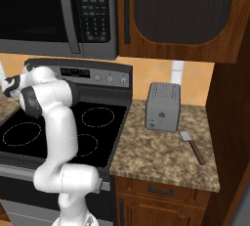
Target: Put the corn and corn in the pot. Retrieve the spatula and lightly stir the vegetables in the pot.
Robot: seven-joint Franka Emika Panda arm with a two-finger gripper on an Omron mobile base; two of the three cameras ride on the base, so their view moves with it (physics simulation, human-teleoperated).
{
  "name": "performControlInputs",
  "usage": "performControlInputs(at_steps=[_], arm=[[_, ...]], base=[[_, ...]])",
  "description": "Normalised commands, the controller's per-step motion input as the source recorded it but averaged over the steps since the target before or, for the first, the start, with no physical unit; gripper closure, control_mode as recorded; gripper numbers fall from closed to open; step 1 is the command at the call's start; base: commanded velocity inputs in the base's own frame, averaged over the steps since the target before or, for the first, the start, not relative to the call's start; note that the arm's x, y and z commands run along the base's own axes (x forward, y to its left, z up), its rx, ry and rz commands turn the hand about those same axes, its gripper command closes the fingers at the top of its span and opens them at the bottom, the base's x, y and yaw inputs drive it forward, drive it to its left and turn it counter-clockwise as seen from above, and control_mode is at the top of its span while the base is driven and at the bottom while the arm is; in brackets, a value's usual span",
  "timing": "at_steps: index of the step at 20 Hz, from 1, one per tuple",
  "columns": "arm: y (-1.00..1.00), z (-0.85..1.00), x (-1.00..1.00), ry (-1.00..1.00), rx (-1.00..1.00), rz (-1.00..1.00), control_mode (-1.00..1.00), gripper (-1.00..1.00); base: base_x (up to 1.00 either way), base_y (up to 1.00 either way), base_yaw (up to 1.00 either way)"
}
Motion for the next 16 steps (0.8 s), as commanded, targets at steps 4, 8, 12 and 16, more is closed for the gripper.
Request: performControlInputs(at_steps=[4,8,12,16], arm=[[-0.19,-0.01,0.14,0.03,0.00,-0.01,-1.00,-1.00],[-0.38,0.12,-0.34,0.00,0.01,0.00,-1.00,-1.00],[-0.75,0.34,-0.88,0.00,0.06,0.00,-1.00,-1.00],[-0.86,0.36,-1.00,0.03,0.16,-0.03,-1.00,-1.00]], base=[[0.00,0.00,0.00],[0.00,0.00,0.00],[0.00,0.00,0.00],[0.00,0.00,0.00]])
